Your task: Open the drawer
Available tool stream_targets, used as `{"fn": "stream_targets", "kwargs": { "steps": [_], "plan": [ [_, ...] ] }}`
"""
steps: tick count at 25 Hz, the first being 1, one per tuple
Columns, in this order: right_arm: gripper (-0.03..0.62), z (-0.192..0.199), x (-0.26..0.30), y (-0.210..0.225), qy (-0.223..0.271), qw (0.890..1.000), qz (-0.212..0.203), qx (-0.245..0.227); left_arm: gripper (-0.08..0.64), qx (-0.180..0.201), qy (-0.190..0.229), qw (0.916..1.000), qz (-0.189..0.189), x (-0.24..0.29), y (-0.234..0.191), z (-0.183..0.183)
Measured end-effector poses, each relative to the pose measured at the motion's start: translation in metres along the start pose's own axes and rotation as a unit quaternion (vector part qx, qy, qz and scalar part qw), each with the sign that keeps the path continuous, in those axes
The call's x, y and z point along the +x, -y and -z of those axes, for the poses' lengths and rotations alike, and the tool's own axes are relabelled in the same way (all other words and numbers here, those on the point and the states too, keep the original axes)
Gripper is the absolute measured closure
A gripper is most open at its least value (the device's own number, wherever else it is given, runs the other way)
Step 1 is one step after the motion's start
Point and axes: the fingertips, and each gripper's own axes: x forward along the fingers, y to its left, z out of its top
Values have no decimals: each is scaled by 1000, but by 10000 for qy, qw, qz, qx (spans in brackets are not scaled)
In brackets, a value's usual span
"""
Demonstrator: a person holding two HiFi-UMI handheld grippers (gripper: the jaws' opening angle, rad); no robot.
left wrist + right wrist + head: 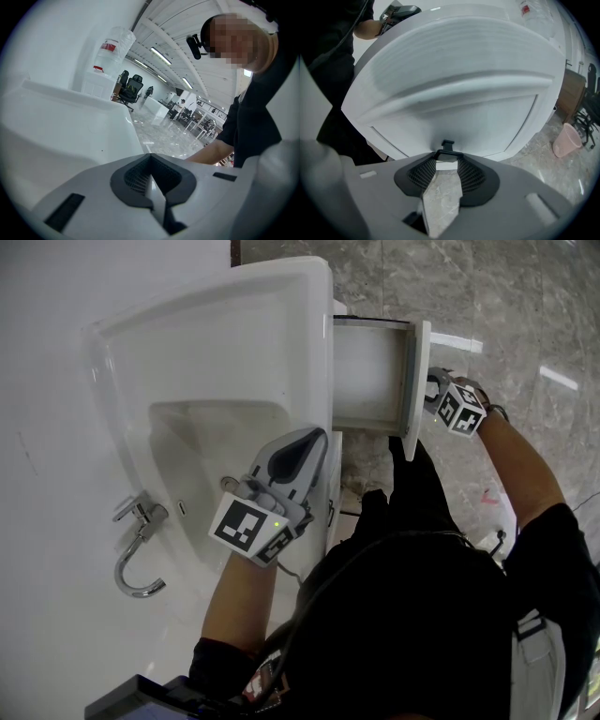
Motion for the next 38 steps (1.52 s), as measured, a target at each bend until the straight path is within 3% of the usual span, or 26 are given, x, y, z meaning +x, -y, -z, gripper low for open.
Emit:
{"fn": "stream_targets", "kwargs": {
  "steps": [19,23,28,32,35,38],
  "plan": [
    [448,0,1,0,43,9996,115,252,565,11,-44,10000,-3,0,0,3],
    [446,8,-19,1,-149,9995,191,192,565,-6,-73,9999,-141,0,1,4],
    [448,1,-64,26,8,9987,343,389,565,-115,215,9995,-222,-6,13,-15],
    [489,-37,-115,56,335,9954,777,460,565,-67,528,9981,-305,-25,23,-44],
    [574,-90,-158,88,821,9885,1209,391,565,-77,855,9951,-496,-50,25,-66],
    [592,-156,-189,113,1245,9826,1376,58,565,-76,1233,9892,-788,-79,24,-84]
  ]
}}
